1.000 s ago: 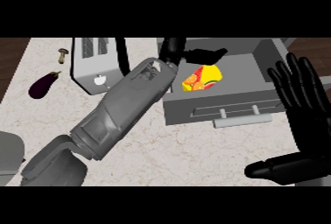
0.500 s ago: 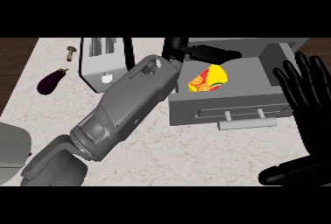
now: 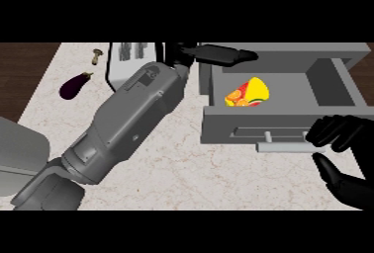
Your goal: Pick up the cup, place it into the drawer and close the drawer
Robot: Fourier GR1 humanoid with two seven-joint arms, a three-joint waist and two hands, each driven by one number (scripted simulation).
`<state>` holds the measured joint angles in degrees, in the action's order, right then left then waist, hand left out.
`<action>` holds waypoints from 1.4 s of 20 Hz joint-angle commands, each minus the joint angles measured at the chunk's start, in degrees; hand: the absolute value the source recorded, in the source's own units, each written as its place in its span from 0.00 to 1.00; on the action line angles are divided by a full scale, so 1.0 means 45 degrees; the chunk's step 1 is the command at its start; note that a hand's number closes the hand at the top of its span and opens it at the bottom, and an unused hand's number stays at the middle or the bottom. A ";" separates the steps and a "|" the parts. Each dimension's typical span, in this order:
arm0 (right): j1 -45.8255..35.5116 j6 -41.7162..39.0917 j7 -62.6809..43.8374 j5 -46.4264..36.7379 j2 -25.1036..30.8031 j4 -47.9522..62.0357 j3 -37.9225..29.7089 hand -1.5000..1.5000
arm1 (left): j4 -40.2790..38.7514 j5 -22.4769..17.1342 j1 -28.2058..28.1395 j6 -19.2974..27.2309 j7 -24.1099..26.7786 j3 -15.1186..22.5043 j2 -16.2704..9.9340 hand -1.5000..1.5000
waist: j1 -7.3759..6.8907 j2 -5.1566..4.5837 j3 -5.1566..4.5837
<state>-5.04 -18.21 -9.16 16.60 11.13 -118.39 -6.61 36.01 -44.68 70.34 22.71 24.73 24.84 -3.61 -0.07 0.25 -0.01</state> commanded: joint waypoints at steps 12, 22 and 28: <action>0.0765 -0.0587 -0.0174 -0.3768 0.0844 -0.0131 0.1321 1.00 | 0.7820 -0.0054 -0.6648 0.0660 -0.1708 -0.0383 -0.3657 0.00 | -0.0295 0.0036 0.0001; 0.0015 -0.0599 0.3180 -0.8973 0.2389 0.2465 0.2816 1.00 | 0.9515 -0.0943 -1.0191 -0.1811 -0.1193 -0.1685 -0.5546 0.00 | -0.0395 -0.0110 -0.0002; -0.0250 0.1332 0.4621 -1.1764 0.1978 0.5005 0.4016 1.00 | 1.0230 -0.0754 -1.2196 -0.2826 -0.0643 -0.2196 -0.5989 0.00 | -0.0190 -0.0082 0.0005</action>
<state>-5.60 -16.22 6.28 -29.36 19.67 -102.66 9.49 82.11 -48.49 20.46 13.42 19.48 16.37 -30.13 -1.55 -0.02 0.01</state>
